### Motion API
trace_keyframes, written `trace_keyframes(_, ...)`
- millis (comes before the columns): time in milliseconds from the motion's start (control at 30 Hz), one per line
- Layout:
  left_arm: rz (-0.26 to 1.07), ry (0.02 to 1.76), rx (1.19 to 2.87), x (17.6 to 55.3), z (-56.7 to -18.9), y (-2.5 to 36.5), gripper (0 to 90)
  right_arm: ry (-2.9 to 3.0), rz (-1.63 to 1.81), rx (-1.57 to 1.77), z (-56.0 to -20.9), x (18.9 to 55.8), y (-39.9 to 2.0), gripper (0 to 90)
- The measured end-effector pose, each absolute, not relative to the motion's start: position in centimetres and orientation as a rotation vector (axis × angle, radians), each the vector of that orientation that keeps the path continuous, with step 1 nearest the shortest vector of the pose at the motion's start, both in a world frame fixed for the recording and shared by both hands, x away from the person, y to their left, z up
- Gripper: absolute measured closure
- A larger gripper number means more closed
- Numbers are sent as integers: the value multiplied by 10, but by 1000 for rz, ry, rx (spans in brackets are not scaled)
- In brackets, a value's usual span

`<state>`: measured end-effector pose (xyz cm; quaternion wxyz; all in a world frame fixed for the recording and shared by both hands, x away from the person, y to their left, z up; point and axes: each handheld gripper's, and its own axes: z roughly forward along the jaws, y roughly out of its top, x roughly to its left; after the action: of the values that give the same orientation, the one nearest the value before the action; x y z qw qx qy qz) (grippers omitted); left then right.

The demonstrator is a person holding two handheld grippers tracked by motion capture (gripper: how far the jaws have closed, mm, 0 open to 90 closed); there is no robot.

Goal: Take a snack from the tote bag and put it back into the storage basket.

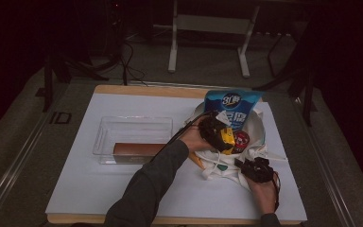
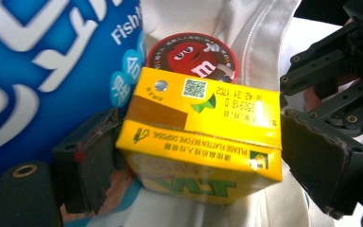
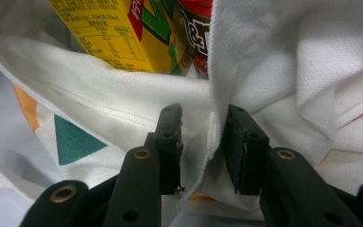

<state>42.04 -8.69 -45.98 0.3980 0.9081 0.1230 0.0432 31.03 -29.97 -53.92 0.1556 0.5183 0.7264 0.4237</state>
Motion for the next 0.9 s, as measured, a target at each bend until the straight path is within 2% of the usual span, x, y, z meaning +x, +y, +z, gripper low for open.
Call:
trace_keyframes(367,131,305,2312,420,-465,-92,183,2080,1214,1485,-539,310,-300,681)
trace_keyframes(700,213,283,2365,414,-466,-93,269,2081,1214,1484,-539,310,-300,681)
trace_keyframes(900,229,297,2362,412,-466,-93,276,2081,1216,1487,-539,310,-300,681)
